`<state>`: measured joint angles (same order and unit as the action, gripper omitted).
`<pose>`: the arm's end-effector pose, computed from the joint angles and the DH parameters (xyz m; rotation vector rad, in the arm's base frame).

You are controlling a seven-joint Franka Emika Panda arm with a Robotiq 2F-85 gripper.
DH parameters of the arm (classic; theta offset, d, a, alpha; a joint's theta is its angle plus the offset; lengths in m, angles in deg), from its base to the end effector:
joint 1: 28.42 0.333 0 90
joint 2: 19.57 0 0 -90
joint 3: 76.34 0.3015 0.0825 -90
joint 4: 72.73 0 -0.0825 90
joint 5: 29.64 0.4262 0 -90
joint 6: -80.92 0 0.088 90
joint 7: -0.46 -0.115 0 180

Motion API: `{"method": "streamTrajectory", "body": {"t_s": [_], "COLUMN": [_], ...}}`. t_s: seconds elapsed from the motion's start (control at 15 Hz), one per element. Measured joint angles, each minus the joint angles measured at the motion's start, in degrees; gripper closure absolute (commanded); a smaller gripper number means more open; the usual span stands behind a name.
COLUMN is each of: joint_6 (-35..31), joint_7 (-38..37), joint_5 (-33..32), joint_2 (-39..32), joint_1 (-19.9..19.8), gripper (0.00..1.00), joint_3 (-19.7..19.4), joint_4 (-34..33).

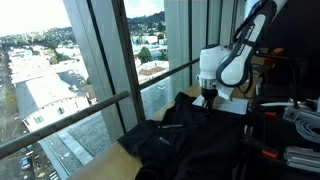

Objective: Close the zip on the black jacket.

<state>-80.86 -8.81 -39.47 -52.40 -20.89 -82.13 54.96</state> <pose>0.5429 0.0181 0.0553 3.0329 0.0725 0.0473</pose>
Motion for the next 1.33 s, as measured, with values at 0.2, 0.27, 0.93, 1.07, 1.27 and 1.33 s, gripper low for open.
{"method": "streamTrajectory", "body": {"t_s": [0.2, 0.27, 0.93, 1.07, 1.27, 1.33], "joint_6": [0.0, 0.0, 0.0, 0.0, 0.0, 0.0], "joint_7": [0.0, 0.0, 0.0, 0.0, 0.0, 0.0], "joint_5": [0.0, 0.0, 0.0, 0.0, 0.0, 0.0], "joint_2": [-0.9, -0.9, -1.0, -1.0, -1.1, -1.1], "joint_1": [-0.1, 0.0, 2.5, 3.8, 5.8, 6.3], "gripper": [0.97, 0.97, 0.97, 0.97, 0.97, 0.97], "joint_3": [-0.1, -0.1, 0.6, 0.7, 0.8, 0.9], "joint_4": [-0.6, -0.7, -1.4, -1.4, -1.4, -1.5]}}
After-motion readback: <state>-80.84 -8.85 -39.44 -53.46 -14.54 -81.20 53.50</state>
